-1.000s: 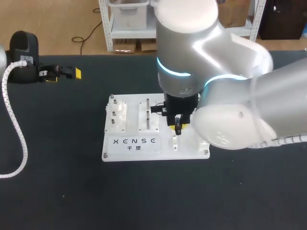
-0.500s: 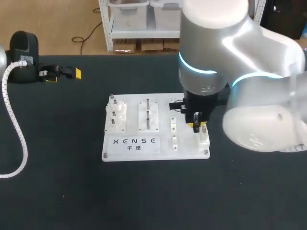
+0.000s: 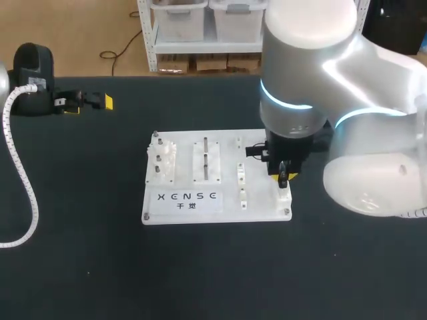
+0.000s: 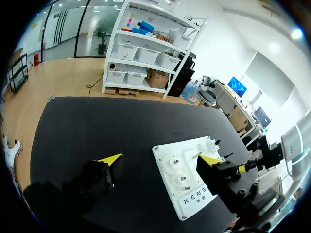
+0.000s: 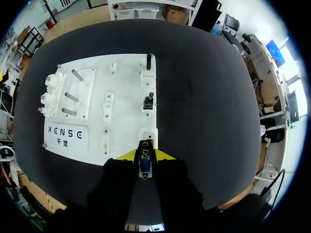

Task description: Insert the USB connector, Ethernet cable, and multi-pin plug into their matching sockets one by one.

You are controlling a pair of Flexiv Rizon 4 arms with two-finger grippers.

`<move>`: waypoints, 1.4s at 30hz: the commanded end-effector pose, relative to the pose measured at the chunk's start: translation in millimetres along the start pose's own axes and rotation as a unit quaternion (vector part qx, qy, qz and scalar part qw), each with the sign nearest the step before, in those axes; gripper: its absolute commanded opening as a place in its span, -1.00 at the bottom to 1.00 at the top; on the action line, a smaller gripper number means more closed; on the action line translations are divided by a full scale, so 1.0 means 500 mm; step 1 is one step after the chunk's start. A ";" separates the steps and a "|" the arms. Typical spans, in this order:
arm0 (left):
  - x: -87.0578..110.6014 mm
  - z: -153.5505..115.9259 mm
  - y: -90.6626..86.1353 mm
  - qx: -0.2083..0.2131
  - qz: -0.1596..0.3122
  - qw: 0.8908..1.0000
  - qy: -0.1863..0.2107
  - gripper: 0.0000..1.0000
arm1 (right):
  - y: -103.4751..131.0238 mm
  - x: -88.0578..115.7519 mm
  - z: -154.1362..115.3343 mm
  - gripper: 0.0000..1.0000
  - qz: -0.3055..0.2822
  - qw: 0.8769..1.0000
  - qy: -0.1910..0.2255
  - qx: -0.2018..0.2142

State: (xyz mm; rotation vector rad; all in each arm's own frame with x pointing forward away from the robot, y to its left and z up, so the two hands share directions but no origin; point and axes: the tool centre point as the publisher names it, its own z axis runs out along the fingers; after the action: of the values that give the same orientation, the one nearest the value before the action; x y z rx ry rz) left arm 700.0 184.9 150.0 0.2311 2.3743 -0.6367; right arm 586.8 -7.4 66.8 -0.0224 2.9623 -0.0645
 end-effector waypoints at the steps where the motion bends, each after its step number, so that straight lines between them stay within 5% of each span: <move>1: 0.000 0.000 0.000 0.000 0.000 1.000 0.000 1.00 | -0.006 0.000 -0.002 -1.00 0.002 1.000 -0.003 -0.001; 42: 0.000 0.000 0.000 0.000 0.000 1.000 0.000 1.00 | -0.013 -0.002 0.015 -1.00 0.011 1.000 0.005 0.004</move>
State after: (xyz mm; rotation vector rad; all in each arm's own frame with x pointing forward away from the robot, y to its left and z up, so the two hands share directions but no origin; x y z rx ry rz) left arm 700.0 184.9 150.0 0.2311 2.3743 -0.6367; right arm 588.7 -14.2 62.7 0.0100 2.9711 -0.0753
